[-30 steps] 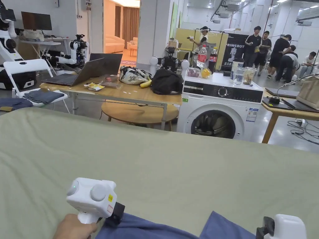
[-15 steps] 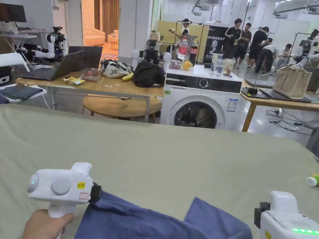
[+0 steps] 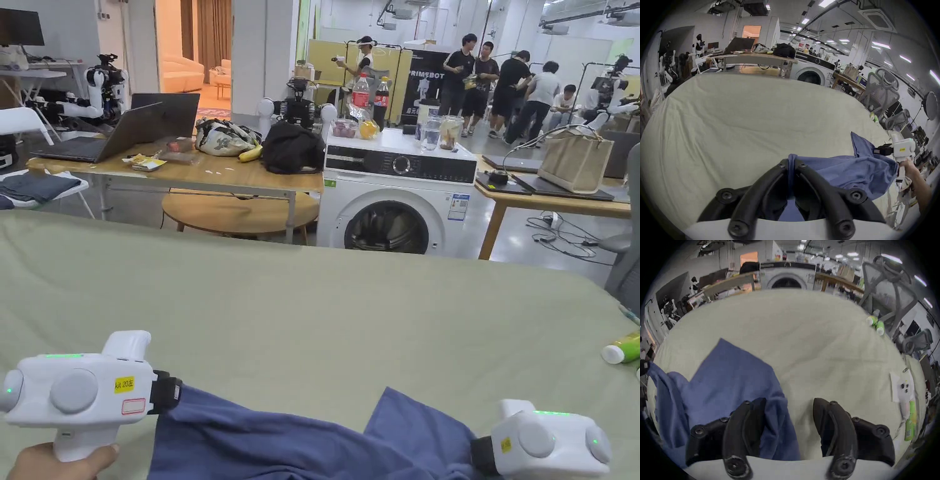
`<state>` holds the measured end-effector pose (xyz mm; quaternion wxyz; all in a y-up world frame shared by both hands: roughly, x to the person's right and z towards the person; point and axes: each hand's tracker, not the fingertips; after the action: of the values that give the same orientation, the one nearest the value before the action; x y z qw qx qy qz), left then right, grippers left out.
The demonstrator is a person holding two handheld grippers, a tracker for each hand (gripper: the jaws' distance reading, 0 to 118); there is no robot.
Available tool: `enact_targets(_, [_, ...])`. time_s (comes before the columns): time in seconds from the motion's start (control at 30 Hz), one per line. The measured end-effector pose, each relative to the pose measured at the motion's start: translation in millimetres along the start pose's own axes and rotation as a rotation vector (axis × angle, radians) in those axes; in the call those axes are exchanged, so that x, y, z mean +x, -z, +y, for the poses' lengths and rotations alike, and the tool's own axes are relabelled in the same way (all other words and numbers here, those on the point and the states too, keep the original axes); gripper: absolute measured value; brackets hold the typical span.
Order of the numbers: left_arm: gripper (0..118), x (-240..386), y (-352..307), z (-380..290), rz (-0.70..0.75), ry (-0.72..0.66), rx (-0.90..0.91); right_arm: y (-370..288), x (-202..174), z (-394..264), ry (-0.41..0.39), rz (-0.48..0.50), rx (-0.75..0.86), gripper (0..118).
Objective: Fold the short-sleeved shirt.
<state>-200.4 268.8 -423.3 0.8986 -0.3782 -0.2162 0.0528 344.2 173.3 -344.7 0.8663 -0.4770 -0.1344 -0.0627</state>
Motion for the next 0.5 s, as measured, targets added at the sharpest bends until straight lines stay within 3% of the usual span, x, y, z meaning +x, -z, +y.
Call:
enact_targets(0.07, [0,-1,0,-3,0.005,0.001,-0.003,-8,-3,-6,0.006,-0.003,0.068,51])
enact_targets(0.1, [0,-1,0,-4,0.006,0.003,-0.003,-11,-4,-6,0.007,0.025,0.067,36])
enact_targets(0.13, [0,-1,-1,-3,0.007,0.003,-0.003,-15,-5,-8,0.005,0.032,0.07,5])
enact_targets(0.23, [0,-1,-5,-1,0.007,0.003,0.004,-28,-4,-9,0.013,0.053,0.108,2])
enact_targets(0.5, [0,-11,-48,39,0.039,-0.006,0.124,-112,2,29,0.014,0.014,0.403,1])
